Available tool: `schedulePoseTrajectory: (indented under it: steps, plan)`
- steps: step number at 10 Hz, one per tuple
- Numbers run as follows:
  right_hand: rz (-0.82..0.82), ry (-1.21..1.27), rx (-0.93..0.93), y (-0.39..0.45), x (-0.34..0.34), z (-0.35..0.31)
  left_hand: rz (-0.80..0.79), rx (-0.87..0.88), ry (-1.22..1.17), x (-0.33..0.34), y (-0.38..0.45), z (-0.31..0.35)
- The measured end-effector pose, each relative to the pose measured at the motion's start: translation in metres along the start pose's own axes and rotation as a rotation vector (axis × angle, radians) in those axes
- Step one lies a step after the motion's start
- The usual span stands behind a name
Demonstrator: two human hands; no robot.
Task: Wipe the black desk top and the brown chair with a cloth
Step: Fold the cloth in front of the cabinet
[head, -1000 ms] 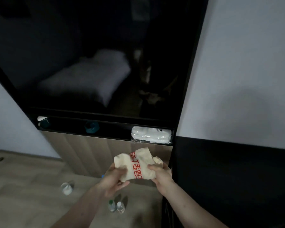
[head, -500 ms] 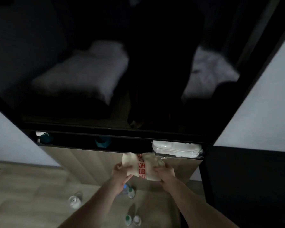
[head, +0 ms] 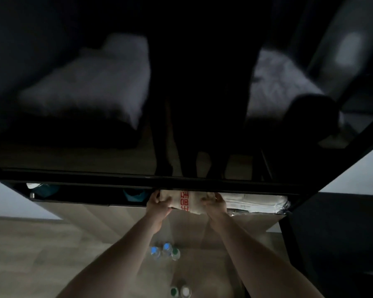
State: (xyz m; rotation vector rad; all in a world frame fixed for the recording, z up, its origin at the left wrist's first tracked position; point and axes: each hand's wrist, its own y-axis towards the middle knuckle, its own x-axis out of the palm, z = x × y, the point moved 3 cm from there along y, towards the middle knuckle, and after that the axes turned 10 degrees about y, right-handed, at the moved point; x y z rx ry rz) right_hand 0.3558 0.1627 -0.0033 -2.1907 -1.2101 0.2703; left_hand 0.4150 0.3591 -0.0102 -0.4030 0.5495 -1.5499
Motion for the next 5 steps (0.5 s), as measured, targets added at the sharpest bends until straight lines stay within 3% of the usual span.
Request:
schedulePoseTrajectory:
  steps: [1,2,4,5]
  plan:
    - [0.020,-0.159,-0.016,0.013,0.012,0.014,0.039,0.015,0.243,-0.006,0.012,-0.014]
    - [0.087,-0.216,-0.018,0.016,0.020,0.025,-0.095,0.018,0.304,0.000,0.013,-0.024]
    - [0.034,-0.107,-0.106,0.003,0.014,0.015,-0.168,0.068,0.432,0.003,-0.004,-0.017]
    - [0.001,-0.203,-0.127,-0.013,0.010,0.015,-0.149,0.090,0.587,-0.006,-0.010,-0.016]
